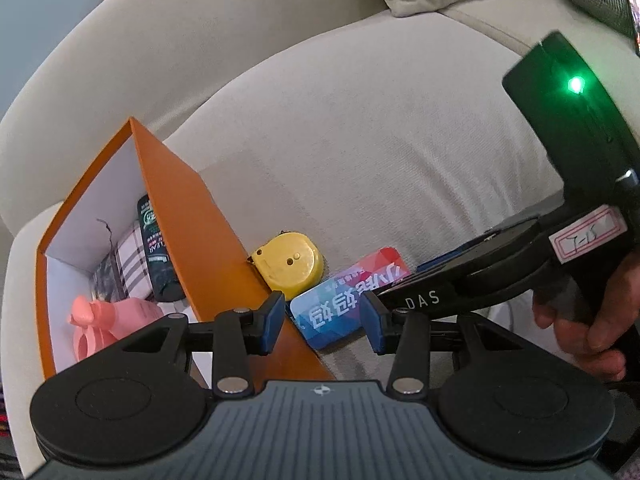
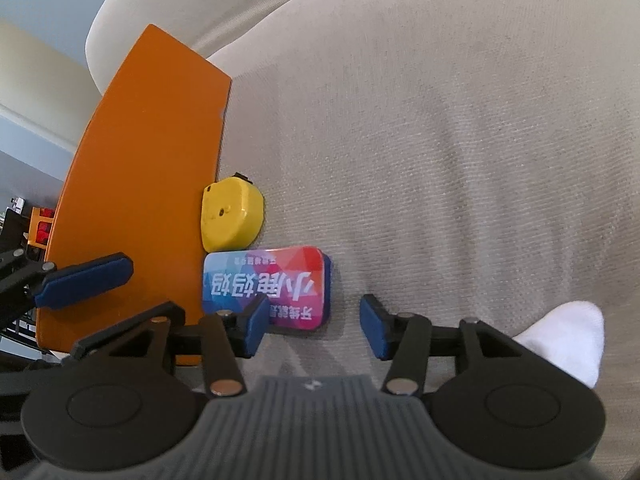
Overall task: Organize rigid objects
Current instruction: 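Grasp the yellow tape measure with the left gripper while the right grasps the tin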
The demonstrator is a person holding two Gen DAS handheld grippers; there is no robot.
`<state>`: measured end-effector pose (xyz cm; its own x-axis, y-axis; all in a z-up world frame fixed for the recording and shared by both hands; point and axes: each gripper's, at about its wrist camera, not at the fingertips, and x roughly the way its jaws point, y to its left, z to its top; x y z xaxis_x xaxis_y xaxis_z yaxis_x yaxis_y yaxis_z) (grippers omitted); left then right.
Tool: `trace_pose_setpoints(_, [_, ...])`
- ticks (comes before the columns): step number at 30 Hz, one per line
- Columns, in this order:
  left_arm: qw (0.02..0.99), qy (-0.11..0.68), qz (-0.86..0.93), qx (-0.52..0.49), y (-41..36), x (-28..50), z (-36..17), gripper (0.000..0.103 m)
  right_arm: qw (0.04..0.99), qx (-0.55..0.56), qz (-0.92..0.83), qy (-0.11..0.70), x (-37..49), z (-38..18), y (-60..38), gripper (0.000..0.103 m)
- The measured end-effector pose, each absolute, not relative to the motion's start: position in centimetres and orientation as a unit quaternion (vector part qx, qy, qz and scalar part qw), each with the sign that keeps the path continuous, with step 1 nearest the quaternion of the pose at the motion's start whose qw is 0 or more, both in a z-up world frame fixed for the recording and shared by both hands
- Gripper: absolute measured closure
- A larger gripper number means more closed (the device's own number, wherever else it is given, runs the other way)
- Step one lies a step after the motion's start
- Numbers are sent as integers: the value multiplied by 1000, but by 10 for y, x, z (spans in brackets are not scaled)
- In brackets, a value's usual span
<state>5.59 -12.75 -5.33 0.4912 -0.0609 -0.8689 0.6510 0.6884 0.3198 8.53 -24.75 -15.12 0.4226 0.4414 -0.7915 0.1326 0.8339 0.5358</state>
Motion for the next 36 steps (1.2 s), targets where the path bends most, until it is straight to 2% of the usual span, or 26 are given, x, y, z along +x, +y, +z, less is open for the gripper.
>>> trace_pose_setpoints(1, [800, 452, -221, 327, -128, 56, -54, 51, 799, 274, 101, 526, 86, -151, -247, 66])
trace_pose_setpoints(2, [800, 452, -221, 327, -128, 56, -54, 51, 795, 282, 108, 525, 87, -152, -247, 70])
trace_pose_setpoints(10, [806, 448, -219, 319, -126, 52, -47, 51, 809, 275, 102, 509, 80, -131, -250, 82])
trace_pose_setpoints(16, [807, 441, -222, 325, -126, 49, -46, 51, 804, 311, 129, 490, 68, -112, -260, 83])
trace_pose_setpoints(23, [798, 429, -230, 355, -128, 44, -52, 51, 777, 341, 157, 505, 71, -123, -255, 82])
trace_pose_setpoints(29, [796, 435, -236, 348, -128, 47, -54, 51, 777, 342, 150, 507, 74, -128, -256, 85])
trace_pose_setpoints(36, [772, 441, -269, 370, -130, 47, -50, 51, 799, 320, 128, 492, 67, -108, -268, 88])
